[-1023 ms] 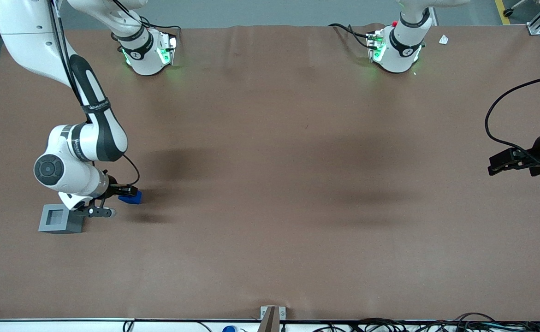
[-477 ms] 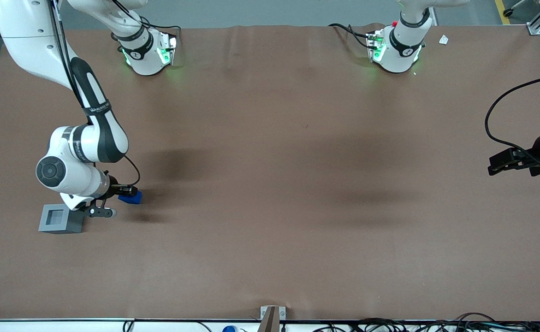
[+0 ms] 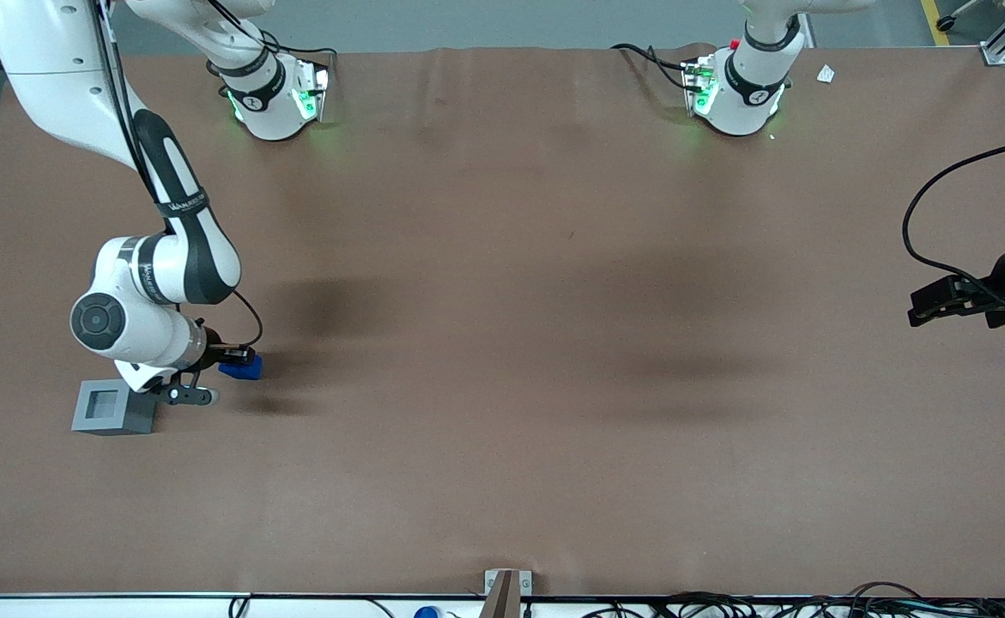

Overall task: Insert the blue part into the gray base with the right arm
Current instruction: 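Lift the blue block with the right gripper toward the gray base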

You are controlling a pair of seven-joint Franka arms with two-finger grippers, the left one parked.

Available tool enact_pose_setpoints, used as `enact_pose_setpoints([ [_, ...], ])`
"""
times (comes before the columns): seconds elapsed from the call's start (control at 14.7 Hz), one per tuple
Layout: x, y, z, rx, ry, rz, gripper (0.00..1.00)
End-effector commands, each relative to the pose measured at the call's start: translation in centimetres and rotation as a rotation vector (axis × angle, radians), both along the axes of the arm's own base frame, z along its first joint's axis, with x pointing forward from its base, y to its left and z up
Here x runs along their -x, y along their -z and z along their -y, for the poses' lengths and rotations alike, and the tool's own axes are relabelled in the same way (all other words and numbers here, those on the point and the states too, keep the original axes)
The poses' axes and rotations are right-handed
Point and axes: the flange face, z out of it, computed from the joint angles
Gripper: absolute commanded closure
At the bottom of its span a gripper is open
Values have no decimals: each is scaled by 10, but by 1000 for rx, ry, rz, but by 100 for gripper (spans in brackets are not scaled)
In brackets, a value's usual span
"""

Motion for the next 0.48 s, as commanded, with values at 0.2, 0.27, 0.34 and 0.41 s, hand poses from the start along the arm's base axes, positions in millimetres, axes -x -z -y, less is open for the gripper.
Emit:
enact_pose_setpoints([
  [0.2, -15, -21, 11, 6, -13, 33, 97],
  [0.27, -24, -39, 21, 1, -36, 39, 97],
  [0.34, -30, -55, 29, -4, -44, 18, 97],
  [0.41, -38, -77, 36, -13, -21, -3, 97],
])
